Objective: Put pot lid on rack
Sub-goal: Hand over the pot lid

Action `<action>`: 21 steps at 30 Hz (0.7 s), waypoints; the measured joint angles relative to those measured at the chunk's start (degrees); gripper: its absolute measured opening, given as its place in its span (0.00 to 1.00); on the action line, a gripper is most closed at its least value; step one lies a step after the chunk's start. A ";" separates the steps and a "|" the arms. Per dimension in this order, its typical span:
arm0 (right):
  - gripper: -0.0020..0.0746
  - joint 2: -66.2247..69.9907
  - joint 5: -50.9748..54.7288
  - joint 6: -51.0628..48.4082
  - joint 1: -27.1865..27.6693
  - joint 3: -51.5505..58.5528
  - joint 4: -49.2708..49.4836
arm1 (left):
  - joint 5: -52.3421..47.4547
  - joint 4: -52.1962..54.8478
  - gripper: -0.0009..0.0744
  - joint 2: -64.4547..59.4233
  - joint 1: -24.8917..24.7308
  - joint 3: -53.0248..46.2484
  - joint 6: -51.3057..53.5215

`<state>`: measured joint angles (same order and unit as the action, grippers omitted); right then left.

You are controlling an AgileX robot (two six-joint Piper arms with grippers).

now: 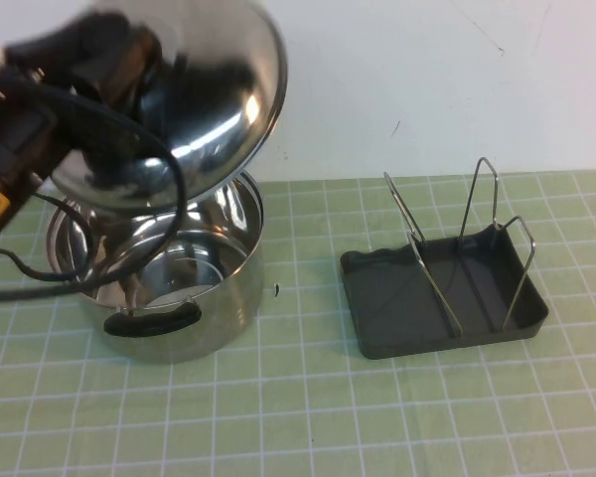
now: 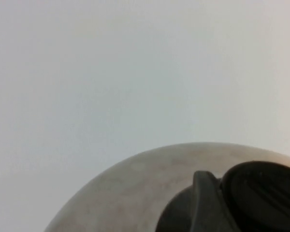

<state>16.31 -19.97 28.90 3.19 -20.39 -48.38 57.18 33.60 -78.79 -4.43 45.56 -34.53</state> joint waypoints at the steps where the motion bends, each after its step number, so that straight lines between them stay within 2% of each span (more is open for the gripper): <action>1: 0.02 0.31 -2.64 8.06 0.00 -2.52 -6.30 | 1.30 0.00 0.45 1.67 -0.48 0.00 -0.97; 4: 0.02 3.22 -14.68 31.58 0.00 -12.03 -26.64 | 4.23 0.11 0.45 6.11 -3.20 0.00 -2.48; 7: 0.02 8.18 -30.31 47.45 -0.10 -18.75 -36.41 | 6.57 0.19 0.45 9.39 -7.06 0.00 -3.11; 12: 0.02 16.91 -46.34 62.27 -0.10 -22.81 -36.34 | 7.73 -2.39 0.45 12.17 -15.32 0.00 -2.83; 17: 0.03 20.48 -47.96 68.64 -0.10 -23.03 -35.30 | 8.54 -6.02 0.45 12.44 -21.98 0.00 1.59; 19: 0.07 20.73 -47.87 69.69 -0.10 -23.03 -35.30 | 8.54 -6.49 0.45 12.44 -24.17 0.00 2.91; 21: 0.16 20.78 -47.84 70.79 -0.10 -23.03 -35.02 | 8.54 -6.60 0.45 12.44 -26.02 0.26 3.80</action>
<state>37.09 -67.80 99.70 3.10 -43.42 -83.40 65.72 26.99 -66.35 -30.45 45.82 -30.72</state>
